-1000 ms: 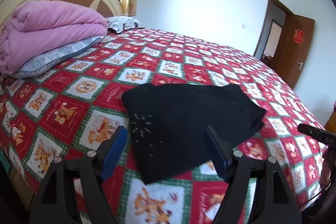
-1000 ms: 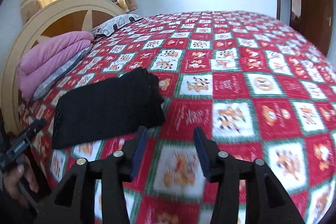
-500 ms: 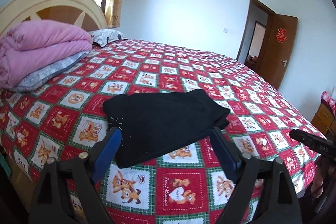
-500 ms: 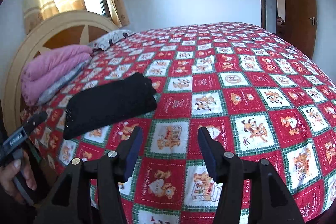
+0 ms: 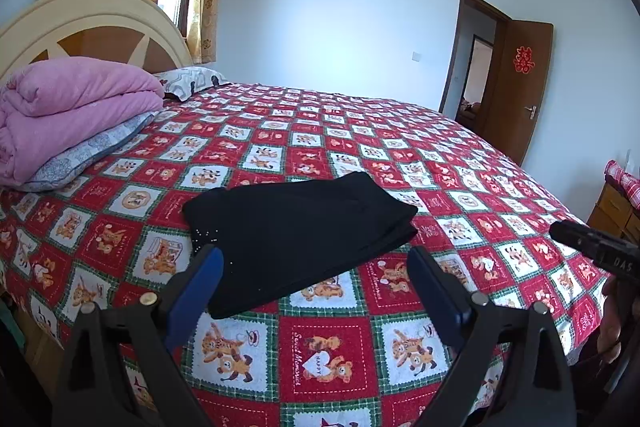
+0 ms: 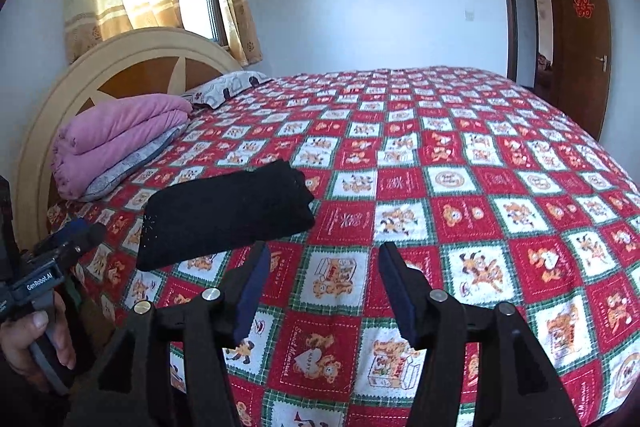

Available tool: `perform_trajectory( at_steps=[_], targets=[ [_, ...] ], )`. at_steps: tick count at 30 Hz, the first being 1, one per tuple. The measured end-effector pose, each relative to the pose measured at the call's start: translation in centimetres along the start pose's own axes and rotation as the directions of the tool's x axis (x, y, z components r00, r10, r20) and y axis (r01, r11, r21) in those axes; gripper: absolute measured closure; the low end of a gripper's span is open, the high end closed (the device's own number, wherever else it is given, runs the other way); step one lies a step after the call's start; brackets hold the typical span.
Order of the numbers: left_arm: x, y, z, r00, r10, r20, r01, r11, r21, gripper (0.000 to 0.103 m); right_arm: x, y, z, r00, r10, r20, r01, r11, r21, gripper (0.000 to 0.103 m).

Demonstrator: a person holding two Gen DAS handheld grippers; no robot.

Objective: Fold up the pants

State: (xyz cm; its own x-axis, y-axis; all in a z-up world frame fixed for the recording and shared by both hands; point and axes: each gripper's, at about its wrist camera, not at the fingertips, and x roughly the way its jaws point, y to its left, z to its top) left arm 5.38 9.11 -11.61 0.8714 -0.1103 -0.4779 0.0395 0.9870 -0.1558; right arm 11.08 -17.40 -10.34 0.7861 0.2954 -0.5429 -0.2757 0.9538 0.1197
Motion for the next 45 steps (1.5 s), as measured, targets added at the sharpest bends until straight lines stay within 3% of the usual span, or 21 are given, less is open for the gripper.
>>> perform_trajectory(
  at_steps=[10, 21, 27, 33, 45],
  targets=[
    [-0.2, 0.0, 0.0, 1.0, 0.015, 0.006, -0.015, 1.0, 0.007, 0.0, -0.8, 0.2, 0.2, 1.0, 0.001, 0.02, -0.001, 1.0, -0.012, 0.038],
    [-1.0, -1.2, 0.6, 0.998, 0.039, 0.04, -0.041, 0.997, 0.063, 0.0, -1.1, 0.6, 0.3, 0.999, -0.014, 0.032, 0.015, 0.999, -0.035, 0.038],
    [-1.9, -1.1, 1.1, 0.996, 0.044, 0.084, -0.048, 0.998, 0.046, 0.0, -2.0, 1.2, 0.5, 0.997, -0.035, 0.062, 0.039, 0.997, -0.064, 0.038],
    [-1.9, -1.0, 1.3, 0.989, 0.106, 0.102, -0.111, 0.993, 0.044, 0.0, -2.1, 1.8, 0.5, 0.997, -0.041, 0.069, 0.047, 0.995, -0.089, 0.038],
    [-1.3, 0.0, 0.5, 0.993, 0.089, 0.077, -0.091, 0.996, 0.016, 0.0, -1.6, 1.8, 0.1, 0.997, -0.051, 0.055, 0.056, 0.994, -0.096, 0.038]
  ],
)
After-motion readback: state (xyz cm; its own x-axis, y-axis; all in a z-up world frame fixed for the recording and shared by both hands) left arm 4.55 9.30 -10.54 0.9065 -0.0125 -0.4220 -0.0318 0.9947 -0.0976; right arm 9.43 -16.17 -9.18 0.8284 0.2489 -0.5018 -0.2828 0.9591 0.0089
